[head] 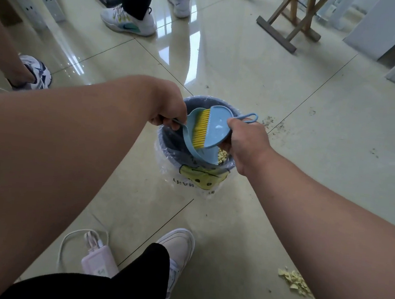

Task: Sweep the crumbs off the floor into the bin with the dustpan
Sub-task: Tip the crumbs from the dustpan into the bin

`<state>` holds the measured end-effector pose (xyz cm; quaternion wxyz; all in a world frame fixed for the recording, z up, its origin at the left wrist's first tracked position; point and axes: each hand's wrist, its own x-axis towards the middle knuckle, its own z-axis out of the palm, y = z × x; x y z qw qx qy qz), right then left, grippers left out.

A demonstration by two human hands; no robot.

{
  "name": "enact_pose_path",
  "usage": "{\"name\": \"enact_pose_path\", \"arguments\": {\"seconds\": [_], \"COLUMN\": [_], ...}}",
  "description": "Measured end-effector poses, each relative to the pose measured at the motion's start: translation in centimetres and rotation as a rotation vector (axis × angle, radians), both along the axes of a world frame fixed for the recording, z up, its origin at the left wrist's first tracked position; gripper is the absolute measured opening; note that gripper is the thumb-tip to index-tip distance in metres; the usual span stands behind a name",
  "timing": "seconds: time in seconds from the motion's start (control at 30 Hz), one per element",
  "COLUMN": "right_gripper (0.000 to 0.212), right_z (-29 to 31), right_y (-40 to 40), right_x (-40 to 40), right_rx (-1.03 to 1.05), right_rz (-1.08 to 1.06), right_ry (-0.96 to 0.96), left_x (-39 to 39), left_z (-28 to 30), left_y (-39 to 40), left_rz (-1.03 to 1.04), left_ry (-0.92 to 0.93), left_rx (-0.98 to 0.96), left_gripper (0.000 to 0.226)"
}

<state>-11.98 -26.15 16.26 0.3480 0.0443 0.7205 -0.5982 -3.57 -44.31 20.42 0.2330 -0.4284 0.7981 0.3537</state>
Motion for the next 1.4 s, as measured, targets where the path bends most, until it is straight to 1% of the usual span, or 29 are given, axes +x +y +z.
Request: {"name": "enact_pose_path", "arguments": {"seconds": [0.07,0.13,0.2,0.27,0.33,0.5,0.6,0.67,0.73,0.8,0.9,0.93,1.1,1.23,1.4], "right_gripper": [0.017,0.013,0.016,0.013,0.013,0.004,0.004,0.006,0.015,0.025,0.028,0.027,0.023,0.019,0.014], "right_z": [-0.2,-0.2,-0.4,-0.6,-0.4,1.1,2.6,3.4,4.2,4.9,6.0,6.4,7.2,5.8,2.1], "right_y": [0.0,0.5,1.3,2.0,3.0,6.6,9.7,12.2,15.2,18.3,23.1,24.7,30.9,34.9,38.3], "right_x": [-0.1,-0.2,-0.4,-0.8,-1.1,-2.5,-3.3,-3.9,-4.4,-5.0,-5.6,-5.9,-7.0,-7.5,-7.9], "right_rx": [0.124,0.283,0.345,0.332,0.270,-0.077,-0.202,-0.242,-0.277,-0.314,-0.324,-0.319,-0.289,-0.248,-0.199], "right_rz": [0.052,0.162,0.192,0.149,0.055,-0.192,-0.309,-0.354,-0.391,-0.422,-0.453,-0.463,-0.537,-0.592,-0.647], "right_ry": [0.099,0.244,0.301,0.283,0.214,0.013,-0.037,-0.054,-0.070,-0.092,-0.089,-0.077,-0.026,-0.025,-0.077], "left_x": [0.0,0.3,0.6,0.8,0.7,-0.4,-1.5,-2.3,-3.3,-4.5,-6.4,-7.0,-9.4,-10.4,-11.1], "left_z": [0.2,0.2,0.1,0.2,0.5,1.6,2.2,3.2,4.5,5.8,7.2,7.6,8.8,5.9,0.4], "left_y": [-0.3,-0.5,-0.5,-0.5,-0.6,0.3,1.8,3.3,5.2,7.1,10.4,11.6,18.8,22.6,25.6], "left_rz": [-0.005,0.008,0.029,0.042,0.062,0.144,0.130,0.082,0.019,-0.056,-0.179,-0.206,-0.264,-0.270,-0.262], "left_ry": [-0.013,-0.034,-0.051,-0.059,-0.042,0.099,0.190,0.241,0.270,0.283,0.278,0.267,0.297,0.317,0.279], "left_rx": [-0.009,-0.001,0.021,0.023,0.014,0.061,0.118,0.153,0.181,0.199,0.227,0.227,0.213,0.302,0.362], "left_gripper": [0.016,0.019,0.020,0.021,0.022,0.017,0.029,0.029,0.023,0.025,0.040,0.042,0.026,0.021,0.023]}}
